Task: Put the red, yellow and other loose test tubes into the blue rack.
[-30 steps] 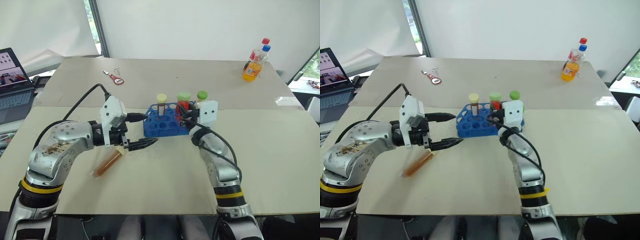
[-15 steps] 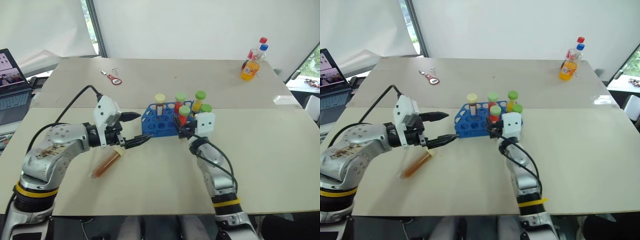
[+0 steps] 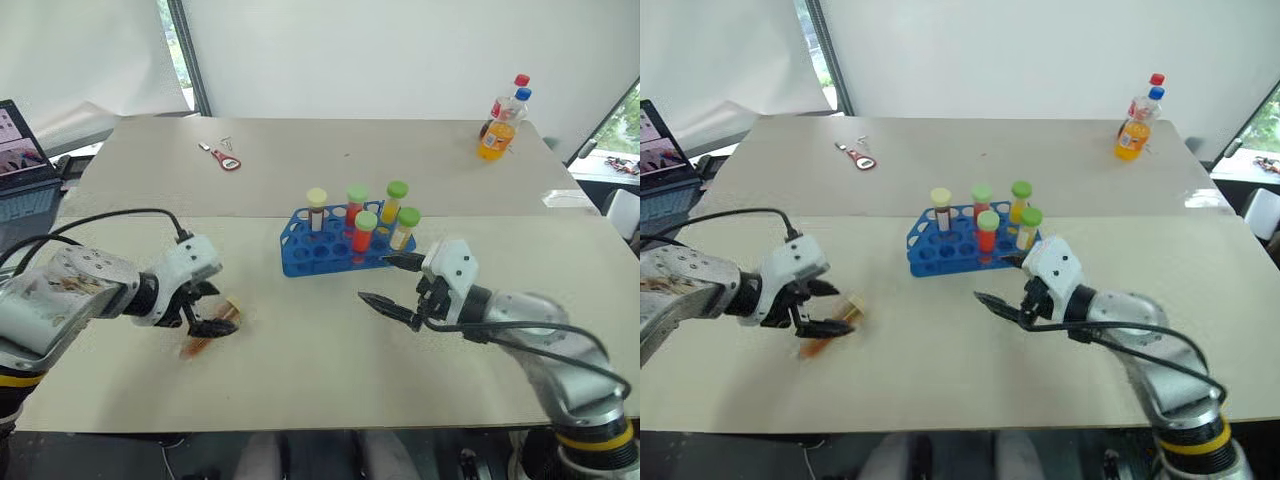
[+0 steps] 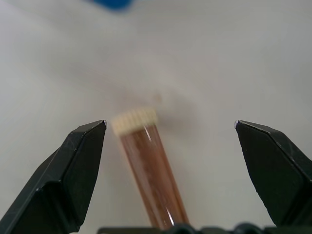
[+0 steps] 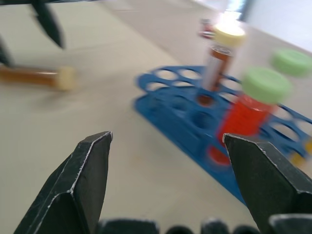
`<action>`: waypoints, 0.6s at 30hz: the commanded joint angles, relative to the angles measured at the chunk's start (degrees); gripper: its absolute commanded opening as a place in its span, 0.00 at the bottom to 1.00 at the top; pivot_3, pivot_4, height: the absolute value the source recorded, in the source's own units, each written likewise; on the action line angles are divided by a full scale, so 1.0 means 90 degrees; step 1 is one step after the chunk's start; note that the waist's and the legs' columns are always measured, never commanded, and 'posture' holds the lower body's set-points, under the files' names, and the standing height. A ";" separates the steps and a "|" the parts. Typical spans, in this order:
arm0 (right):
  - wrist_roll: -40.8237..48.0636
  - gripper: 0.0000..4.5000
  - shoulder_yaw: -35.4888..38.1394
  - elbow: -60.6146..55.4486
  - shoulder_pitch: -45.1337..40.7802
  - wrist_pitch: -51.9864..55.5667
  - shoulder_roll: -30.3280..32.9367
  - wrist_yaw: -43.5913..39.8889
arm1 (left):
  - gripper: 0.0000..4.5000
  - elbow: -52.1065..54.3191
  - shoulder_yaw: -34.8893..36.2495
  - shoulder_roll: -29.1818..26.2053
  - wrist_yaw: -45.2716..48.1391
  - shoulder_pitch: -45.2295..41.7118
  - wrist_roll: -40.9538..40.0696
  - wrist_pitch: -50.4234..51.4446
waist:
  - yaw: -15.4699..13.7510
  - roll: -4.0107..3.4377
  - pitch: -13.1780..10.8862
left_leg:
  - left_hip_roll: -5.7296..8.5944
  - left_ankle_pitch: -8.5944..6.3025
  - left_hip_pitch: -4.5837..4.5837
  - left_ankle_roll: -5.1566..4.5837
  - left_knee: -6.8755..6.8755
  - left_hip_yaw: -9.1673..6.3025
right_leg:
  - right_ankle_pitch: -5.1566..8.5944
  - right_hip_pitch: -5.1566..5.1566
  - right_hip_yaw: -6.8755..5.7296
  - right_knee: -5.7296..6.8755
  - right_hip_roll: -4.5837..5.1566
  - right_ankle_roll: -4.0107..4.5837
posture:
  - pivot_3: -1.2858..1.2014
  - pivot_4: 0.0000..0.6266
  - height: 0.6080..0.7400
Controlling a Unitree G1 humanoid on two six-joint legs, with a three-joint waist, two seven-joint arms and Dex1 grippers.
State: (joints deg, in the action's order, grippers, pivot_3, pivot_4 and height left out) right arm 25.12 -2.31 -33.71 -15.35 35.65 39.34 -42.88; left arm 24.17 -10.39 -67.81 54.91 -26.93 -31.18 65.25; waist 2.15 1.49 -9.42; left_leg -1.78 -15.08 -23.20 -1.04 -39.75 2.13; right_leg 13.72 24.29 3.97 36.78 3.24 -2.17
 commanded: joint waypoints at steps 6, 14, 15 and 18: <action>0.0986 0.90 0.0135 -0.0593 -0.0480 0.0855 0.0542 -0.0632 | 1.00 -0.0522 -0.0766 0.0418 -0.0298 -0.0611 0.0623 0.0335 | -0.0183 0.0017 -0.0010 | 0.0006 0.0000 -0.0014 0.0000 -0.0007 0.0026 | 0.0001 0.0005 0.0000 -0.0004 0.0005 -0.0002 | 0.52 0.24 1.00; 0.1695 0.90 0.0314 -0.0974 -0.0474 0.1338 0.1073 -0.0806 | 0.94 -0.0962 -0.1380 0.1044 -0.0301 -0.1270 0.0903 0.0596 | -0.0223 0.0033 -0.0017 | 0.0007 0.0000 -0.0018 0.0000 -0.0016 0.0029 | 0.0001 0.0002 -0.0001 -0.0002 0.0004 -0.0002 | 0.52 0.24 1.00; 0.1774 0.90 0.0355 -0.0987 -0.0493 0.1372 0.1100 -0.0782 | 0.88 -0.0920 -0.1471 0.1042 -0.0265 -0.1305 0.0925 0.0612 | -0.0222 0.0034 -0.0017 | 0.0007 0.0000 -0.0019 0.0000 -0.0016 0.0029 | 0.0001 0.0002 -0.0001 -0.0002 0.0004 -0.0002 | 0.52 0.24 1.00; 0.2011 0.90 0.0506 -0.1012 -0.0574 0.1504 0.1133 -0.0693 | 0.63 -0.0798 -0.1593 0.0997 -0.0175 -0.1338 0.0923 0.0686 | -0.0202 0.0034 -0.0017 | 0.0006 0.0000 -0.0018 0.0000 -0.0014 0.0027 | 0.0001 0.0004 0.0000 -0.0001 0.0003 -0.0002 | 0.52 0.24 1.00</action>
State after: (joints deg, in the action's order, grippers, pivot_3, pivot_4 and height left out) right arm 41.35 -0.53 -40.92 -19.30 48.66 48.83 -49.57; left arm 15.22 -24.08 -58.16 52.48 -37.99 -22.92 70.90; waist 0.33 1.79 -9.58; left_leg -1.73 -15.08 -23.37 -1.04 -39.88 2.36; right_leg 13.72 24.33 3.97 36.77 3.26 -2.19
